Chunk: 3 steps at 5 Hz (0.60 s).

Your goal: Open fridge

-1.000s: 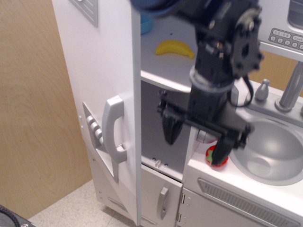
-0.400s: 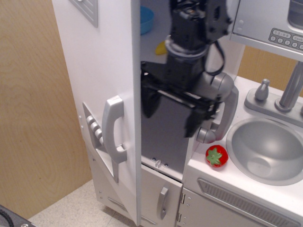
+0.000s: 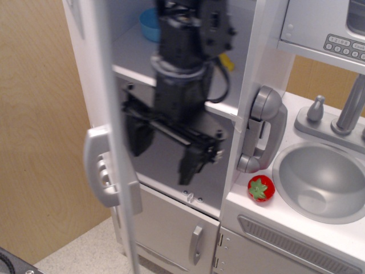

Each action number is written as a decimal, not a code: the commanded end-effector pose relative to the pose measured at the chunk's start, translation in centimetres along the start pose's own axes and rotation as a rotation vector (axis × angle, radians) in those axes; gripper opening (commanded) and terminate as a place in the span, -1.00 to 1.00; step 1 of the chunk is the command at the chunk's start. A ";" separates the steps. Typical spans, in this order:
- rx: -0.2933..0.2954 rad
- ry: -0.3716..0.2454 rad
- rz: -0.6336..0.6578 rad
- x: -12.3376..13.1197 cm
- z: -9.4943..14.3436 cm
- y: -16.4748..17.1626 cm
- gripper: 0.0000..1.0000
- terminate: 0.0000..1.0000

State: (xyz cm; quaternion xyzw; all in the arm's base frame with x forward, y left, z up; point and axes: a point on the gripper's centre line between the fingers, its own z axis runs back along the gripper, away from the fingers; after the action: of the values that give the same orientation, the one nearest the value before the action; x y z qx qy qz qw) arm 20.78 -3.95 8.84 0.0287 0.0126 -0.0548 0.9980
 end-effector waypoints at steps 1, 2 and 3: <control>0.008 -0.016 0.009 -3.3 1.9 3.1 1.00 -1.00; 0.031 0.014 0.108 -3.9 1.5 6.7 1.00 -1.00; 0.057 -0.015 0.164 -3.7 0.8 10.3 1.00 -1.00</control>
State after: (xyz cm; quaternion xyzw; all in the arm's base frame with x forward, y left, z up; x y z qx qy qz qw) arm 17.69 6.40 8.25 0.0525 0.0167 0.0266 0.9981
